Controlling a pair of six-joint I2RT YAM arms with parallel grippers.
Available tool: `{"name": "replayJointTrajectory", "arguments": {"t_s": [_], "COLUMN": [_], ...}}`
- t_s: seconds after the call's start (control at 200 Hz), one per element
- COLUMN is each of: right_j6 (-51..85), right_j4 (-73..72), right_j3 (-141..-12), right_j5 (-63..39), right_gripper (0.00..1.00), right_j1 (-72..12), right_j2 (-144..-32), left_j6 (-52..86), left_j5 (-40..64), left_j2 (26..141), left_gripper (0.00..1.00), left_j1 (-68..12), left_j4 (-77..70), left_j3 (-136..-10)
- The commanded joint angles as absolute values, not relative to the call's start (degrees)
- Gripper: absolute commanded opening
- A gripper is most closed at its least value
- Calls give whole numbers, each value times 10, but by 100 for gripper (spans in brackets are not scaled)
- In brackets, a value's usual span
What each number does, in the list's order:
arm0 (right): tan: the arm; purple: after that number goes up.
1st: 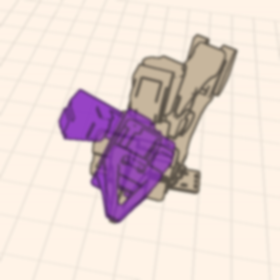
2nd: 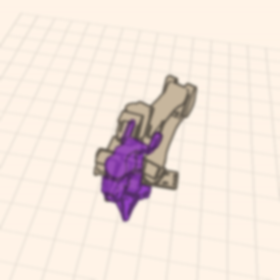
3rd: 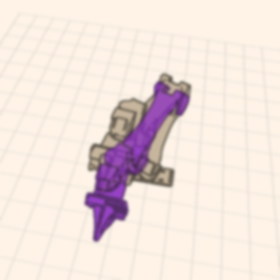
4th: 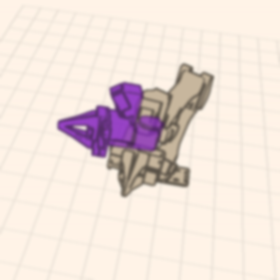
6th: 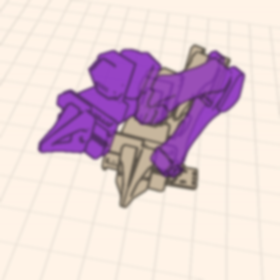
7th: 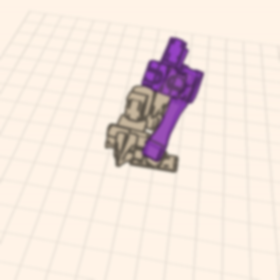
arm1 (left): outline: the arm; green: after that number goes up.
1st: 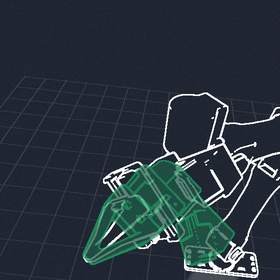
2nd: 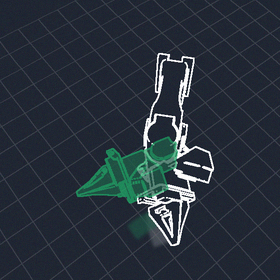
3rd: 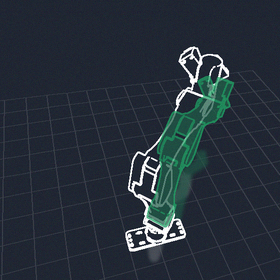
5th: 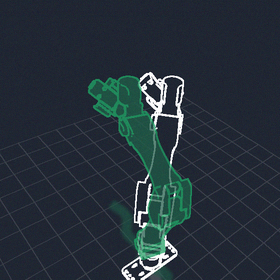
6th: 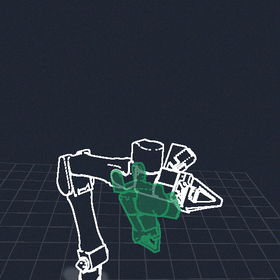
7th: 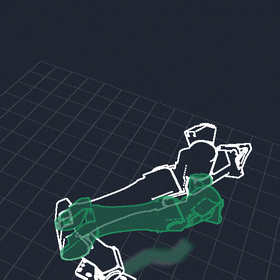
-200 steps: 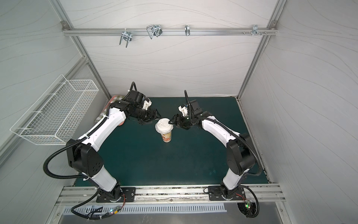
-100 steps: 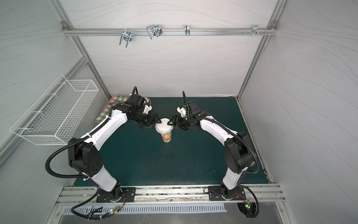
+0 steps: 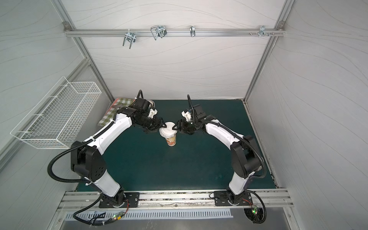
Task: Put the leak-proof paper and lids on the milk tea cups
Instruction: Secure the cup lid on the cup.
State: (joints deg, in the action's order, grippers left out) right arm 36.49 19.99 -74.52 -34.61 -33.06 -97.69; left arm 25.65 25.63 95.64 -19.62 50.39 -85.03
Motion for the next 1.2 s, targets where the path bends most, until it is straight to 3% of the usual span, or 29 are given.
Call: {"name": "replayJointTrajectory", "arguments": {"t_s": [0.0,0.75,1.196], "right_j6": [358,338,332], "right_j4": [207,233,235], "right_j3": [-736,-783,-770], "right_j5": [-347,-340,-340], "right_gripper": [67,75,71], "right_j1": [-337,-340,-341], "right_j2": [-981,-974,-970], "left_j6": [250,249,250], "left_j5": [255,249,250], "left_j2": [951,926,916], "left_gripper": [81,80,79], "left_j1": [-199,-199,-199], "left_j4": [493,498,488], "left_j3": [-847,-852,-828]}}
